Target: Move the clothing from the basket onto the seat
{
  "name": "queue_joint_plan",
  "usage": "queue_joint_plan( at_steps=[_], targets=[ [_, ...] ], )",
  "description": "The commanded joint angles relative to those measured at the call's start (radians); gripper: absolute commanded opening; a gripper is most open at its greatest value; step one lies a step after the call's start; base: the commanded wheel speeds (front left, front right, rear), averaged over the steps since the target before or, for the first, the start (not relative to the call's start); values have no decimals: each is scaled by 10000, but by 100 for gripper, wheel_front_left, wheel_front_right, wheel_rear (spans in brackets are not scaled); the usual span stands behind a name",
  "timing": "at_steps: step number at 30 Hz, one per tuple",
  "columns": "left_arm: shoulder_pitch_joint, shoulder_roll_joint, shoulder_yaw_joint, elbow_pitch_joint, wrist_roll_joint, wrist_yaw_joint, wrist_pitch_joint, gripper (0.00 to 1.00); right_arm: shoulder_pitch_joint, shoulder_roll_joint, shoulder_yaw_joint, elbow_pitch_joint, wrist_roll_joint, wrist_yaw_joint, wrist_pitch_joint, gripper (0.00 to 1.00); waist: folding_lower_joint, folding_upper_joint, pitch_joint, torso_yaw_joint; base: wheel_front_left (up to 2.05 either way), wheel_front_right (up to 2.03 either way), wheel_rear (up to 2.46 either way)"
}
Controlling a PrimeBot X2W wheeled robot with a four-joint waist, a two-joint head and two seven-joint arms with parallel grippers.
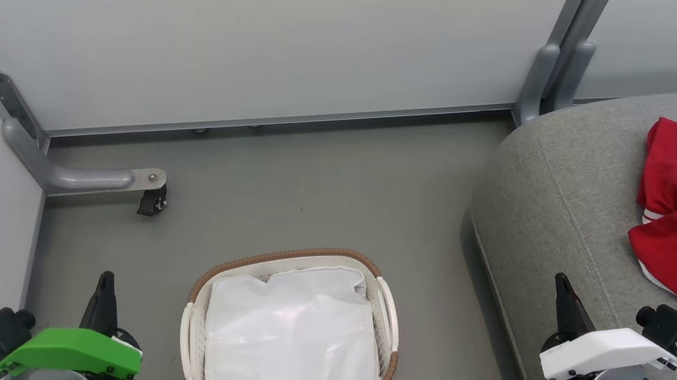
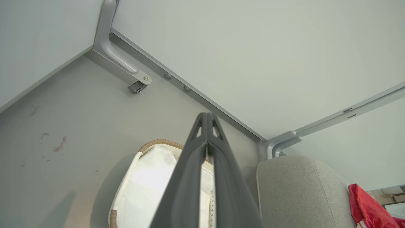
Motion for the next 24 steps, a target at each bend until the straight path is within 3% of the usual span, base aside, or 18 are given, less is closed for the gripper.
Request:
queue_joint_plan(
  at_steps=[1, 24],
  targets=[
    [-216, 43, 81, -177, -374, -37, 70, 0, -27, -42, -79, -218, 405, -3, 78, 0, 0, 0, -10, 9, 0, 0, 0],
    [-321, 55, 323, -560, -2910, -117, 781, 0, 308, 0, -432, -800, 3263, -6, 790, 0, 0, 0, -149, 116, 0, 0, 0]
  ],
)
